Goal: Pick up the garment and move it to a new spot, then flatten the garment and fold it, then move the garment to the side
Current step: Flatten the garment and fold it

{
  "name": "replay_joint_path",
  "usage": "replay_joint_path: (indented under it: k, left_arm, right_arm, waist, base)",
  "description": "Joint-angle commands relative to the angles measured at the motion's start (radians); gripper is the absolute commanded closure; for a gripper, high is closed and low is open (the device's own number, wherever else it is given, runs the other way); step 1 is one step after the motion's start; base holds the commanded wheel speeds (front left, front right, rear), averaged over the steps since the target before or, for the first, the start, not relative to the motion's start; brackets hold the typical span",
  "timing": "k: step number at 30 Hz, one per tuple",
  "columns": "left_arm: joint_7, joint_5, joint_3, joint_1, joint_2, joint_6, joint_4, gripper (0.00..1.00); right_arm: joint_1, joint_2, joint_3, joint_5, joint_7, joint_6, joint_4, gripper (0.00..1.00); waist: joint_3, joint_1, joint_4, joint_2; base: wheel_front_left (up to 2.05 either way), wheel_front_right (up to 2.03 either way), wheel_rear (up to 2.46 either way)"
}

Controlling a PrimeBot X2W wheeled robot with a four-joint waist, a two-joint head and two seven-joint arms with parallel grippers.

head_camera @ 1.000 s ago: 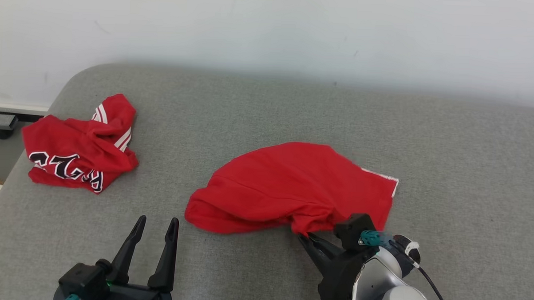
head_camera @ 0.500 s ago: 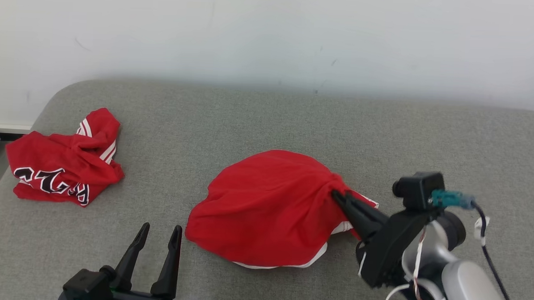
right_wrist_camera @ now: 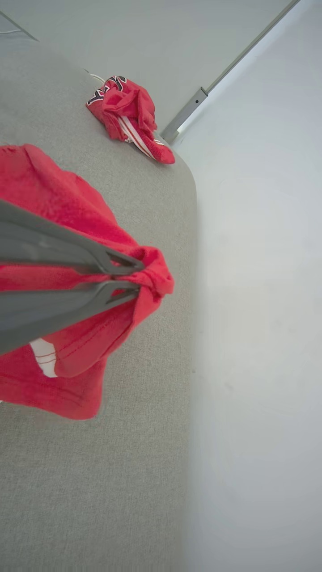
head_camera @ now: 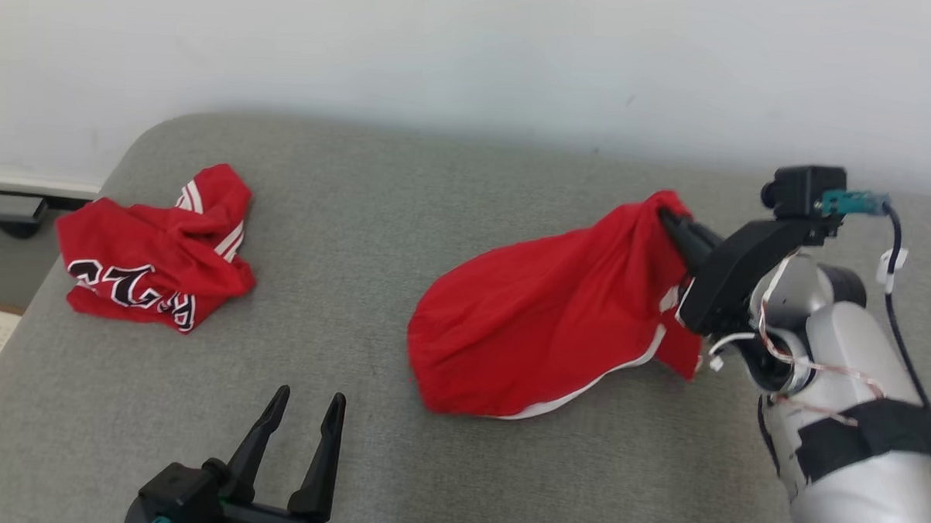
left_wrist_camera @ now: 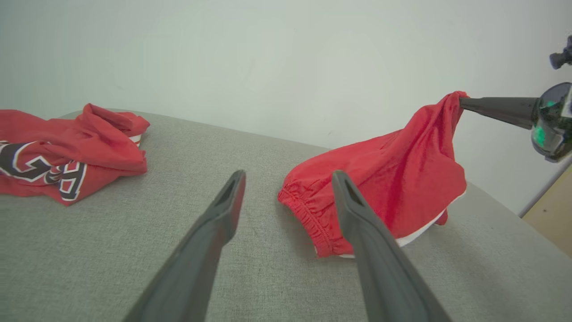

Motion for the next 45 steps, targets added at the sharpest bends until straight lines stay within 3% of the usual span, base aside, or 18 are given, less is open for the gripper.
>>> replay_joint_path:
  k: [1,11,12,13,21,30,38,43,45]
  left_arm:
    - [-0.005,-0.01,-0.002,-0.014,0.005,0.001,-0.001,0.0]
    - [-0.005,-0.013,-0.082,-0.062,-0.001,0.001,-0.003,0.0]
    - [-0.005,-0.013,-0.091,-0.067,-0.002,0.001,0.0,0.0]
    - [-0.005,-0.014,-0.1,-0.073,-0.003,0.001,0.002,0.0]
    - [-0.005,-0.014,-0.118,-0.097,-0.005,0.001,0.011,0.0]
    - [-0.005,-0.001,-0.091,-0.096,0.001,0.001,0.013,0.0]
    - [-0.005,0.015,-0.054,-0.068,0.004,0.001,0.02,0.0]
    - [-0.005,0.035,-0.03,-0.055,0.004,0.003,0.026,0.0]
    - [-0.005,0.052,-0.018,-0.042,0.003,0.004,0.036,0.0]
  right_arm:
    - [-0.017,-0.004,-0.004,-0.01,-0.01,0.0,0.013,1.0]
    - [-0.24,-0.005,-0.208,-0.207,-0.233,0.0,0.413,1.0]
    - [-0.257,-0.004,-0.224,-0.229,-0.256,0.0,0.448,0.29]
    - [-0.27,-0.004,-0.243,-0.244,-0.272,0.0,0.479,0.0]
    - [-0.34,-0.008,-0.295,-0.376,-0.347,0.0,0.643,0.0]
    - [-0.336,-0.006,-0.249,-0.406,-0.496,0.0,0.656,0.0]
    - [-0.21,-0.005,-0.108,-0.305,-0.652,0.0,0.548,0.0]
    - [-0.099,-0.004,-0.026,-0.254,-0.668,0.0,0.403,0.0]
    - [-0.003,-0.005,0.002,-0.25,-0.668,0.0,0.259,0.0]
  waist:
    - [0.022,0.0,0.031,0.0]
    - [0.087,0.0,0.135,0.0]
    - [0.091,0.0,0.141,0.0]
    - [0.097,0.0,0.148,0.0]
    - [0.11,0.0,0.138,0.0]
    - [0.088,0.0,0.068,0.0]
    - [0.05,0.0,-0.002,0.0]
    - [0.032,0.0,-0.035,0.0]
    - [0.017,0.0,-0.058,0.0]
  base:
    - [0.0,0.0,0.0]
    - [0.0,0.0,0.0]
    - [0.0,0.0,0.0]
    - [0.0,0.0,0.0]
    - [0.0,0.0,0.0]
    - [0.0,0.0,0.0]
    - [0.0,0.0,0.0]
    - [0.0,0.0,0.0]
    - [0.0,0.0,0.0]
